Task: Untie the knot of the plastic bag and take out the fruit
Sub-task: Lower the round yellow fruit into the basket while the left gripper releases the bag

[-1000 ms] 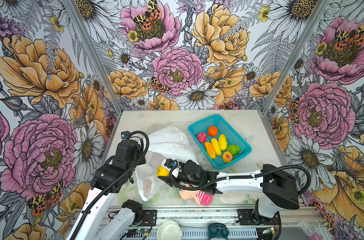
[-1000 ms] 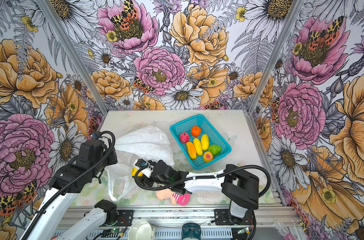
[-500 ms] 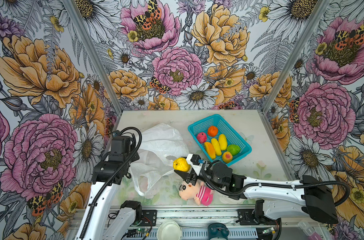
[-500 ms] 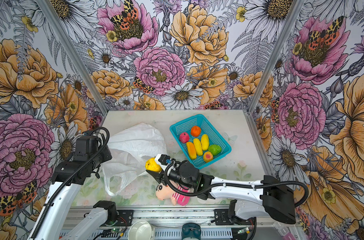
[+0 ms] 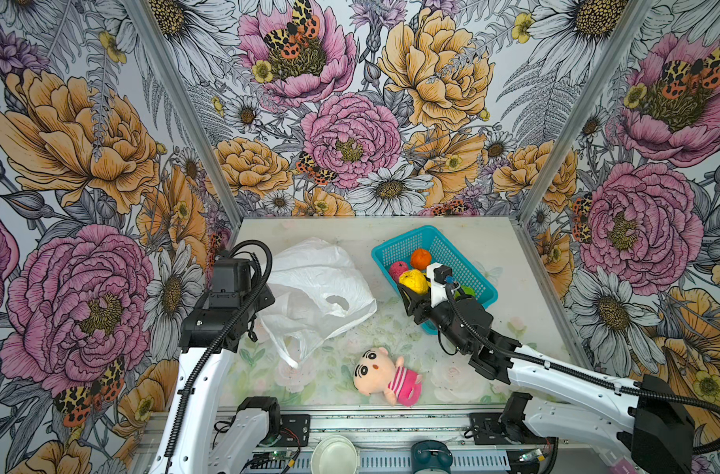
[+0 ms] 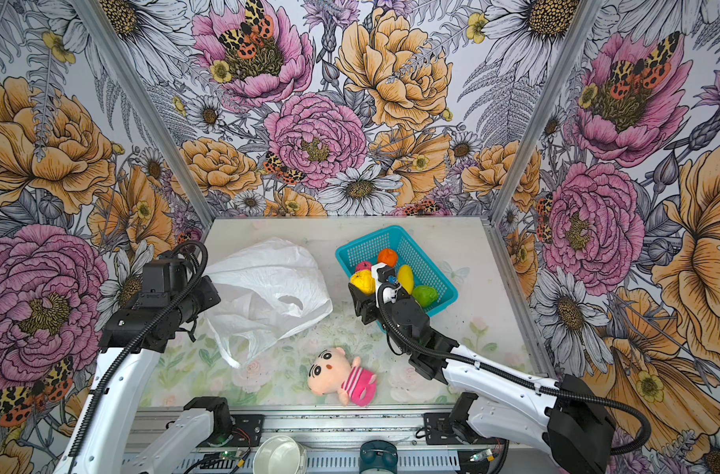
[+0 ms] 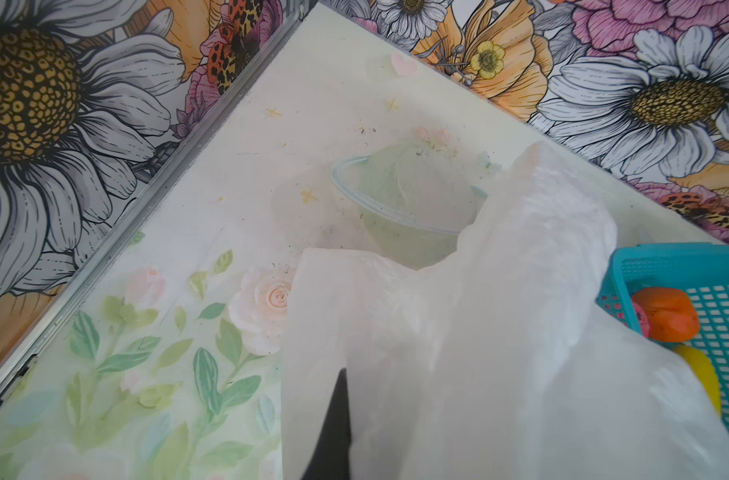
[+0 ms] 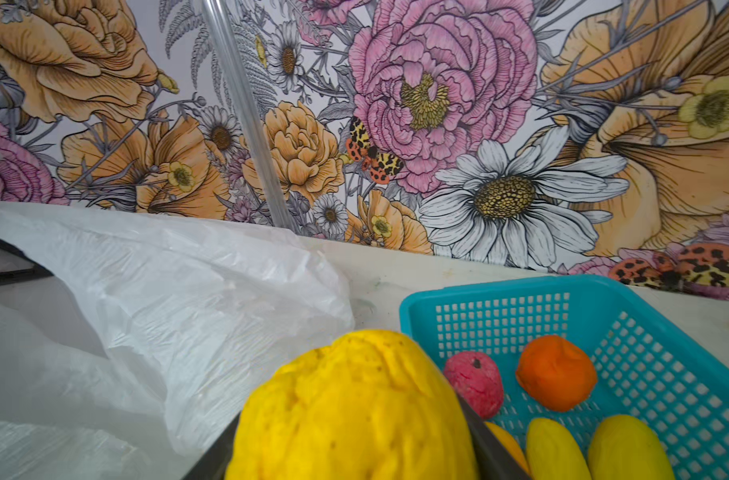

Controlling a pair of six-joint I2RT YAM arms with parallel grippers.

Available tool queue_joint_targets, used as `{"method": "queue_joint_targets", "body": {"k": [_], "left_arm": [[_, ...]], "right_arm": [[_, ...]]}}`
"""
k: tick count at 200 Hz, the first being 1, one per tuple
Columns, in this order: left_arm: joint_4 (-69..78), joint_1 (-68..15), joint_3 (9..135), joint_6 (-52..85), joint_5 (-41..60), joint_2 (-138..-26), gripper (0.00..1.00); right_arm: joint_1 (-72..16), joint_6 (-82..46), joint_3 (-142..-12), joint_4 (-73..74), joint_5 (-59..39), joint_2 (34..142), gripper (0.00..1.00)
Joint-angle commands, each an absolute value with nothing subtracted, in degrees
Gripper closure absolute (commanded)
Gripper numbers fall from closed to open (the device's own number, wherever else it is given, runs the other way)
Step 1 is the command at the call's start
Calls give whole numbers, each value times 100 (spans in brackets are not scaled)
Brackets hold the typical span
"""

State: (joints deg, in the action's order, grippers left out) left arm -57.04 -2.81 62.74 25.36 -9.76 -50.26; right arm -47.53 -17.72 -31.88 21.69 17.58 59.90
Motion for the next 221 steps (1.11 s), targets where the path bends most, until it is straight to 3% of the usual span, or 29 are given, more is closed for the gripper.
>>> {"method": "queue_joint_targets", "body": {"k": [1,42,72,143,201,221], "left_arm": [[-4967,-604,6213,3061,-883,-5171,100],[-4428,-937,6436,3326,-1514,-6268,100],[-3666,-1018,6422,3429,-1681,-6868,100],[-2965,-869,7157,3226,-2035,-8452,100],[-2934,-630,8510,3085,-2056,-9679,100],[-2939,-646,9066,2983,-2025,-10017,100]], "right_arm": [[-4267,-2469,-3082,1760,1977,6100,82],[-3225,-3258,-3249,1598,1215,7279,85],[-3157,-3313,-3488,1651,920,7933,85],[-3164,-3436,-3424,1611,942,8089,76],[-3156,-3362,-3900,1015,1167,8463,71],[-3140,-3315,-4069,811,1460,8505,65]]}}
